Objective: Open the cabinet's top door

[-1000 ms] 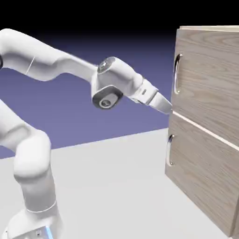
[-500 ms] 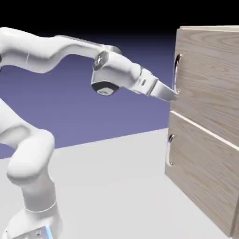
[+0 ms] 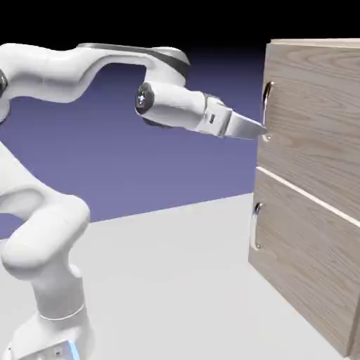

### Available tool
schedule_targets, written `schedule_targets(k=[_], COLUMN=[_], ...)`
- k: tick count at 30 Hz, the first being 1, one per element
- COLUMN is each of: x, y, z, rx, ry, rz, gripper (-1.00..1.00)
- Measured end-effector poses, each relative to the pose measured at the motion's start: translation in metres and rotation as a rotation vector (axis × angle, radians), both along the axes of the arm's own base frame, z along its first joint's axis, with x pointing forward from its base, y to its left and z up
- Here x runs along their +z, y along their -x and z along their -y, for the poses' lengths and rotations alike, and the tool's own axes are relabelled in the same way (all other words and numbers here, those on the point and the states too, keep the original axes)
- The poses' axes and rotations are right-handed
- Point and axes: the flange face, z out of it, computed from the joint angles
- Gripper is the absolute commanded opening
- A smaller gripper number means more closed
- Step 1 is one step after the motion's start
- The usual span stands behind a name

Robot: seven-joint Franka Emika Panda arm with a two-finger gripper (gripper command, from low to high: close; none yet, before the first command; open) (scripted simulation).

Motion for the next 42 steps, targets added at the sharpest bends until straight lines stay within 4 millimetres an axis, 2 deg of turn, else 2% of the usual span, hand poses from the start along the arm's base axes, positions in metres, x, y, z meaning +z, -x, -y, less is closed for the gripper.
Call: schedule_targets(k=[10, 21, 23, 28, 29, 31, 35, 42], x=[-0.006, -0.022, -0.022, -0.022, -0.022, -0.022, -0.022, -0.021], y=[-0.015, -0.041, -0.041, -0.087, -0.091, -0.091, -0.076, -0.037], z=[-0.033, -0.077, -0.077, -0.076, -0.075, -0.075, -0.070, -0.052], rx=[-0.008, -0.038, -0.039, -0.039, -0.039, -0.039, 0.002, 0.112], ry=[0.014, 0.032, 0.032, 0.033, 0.032, 0.032, 0.029, 0.015], rz=[0.128, 0.254, 0.256, 0.255, 0.256, 0.256, 0.257, 0.258], gripper=[0.00, 0.00, 0.00, 0.00, -1.00, -1.00, -1.00, -1.00])
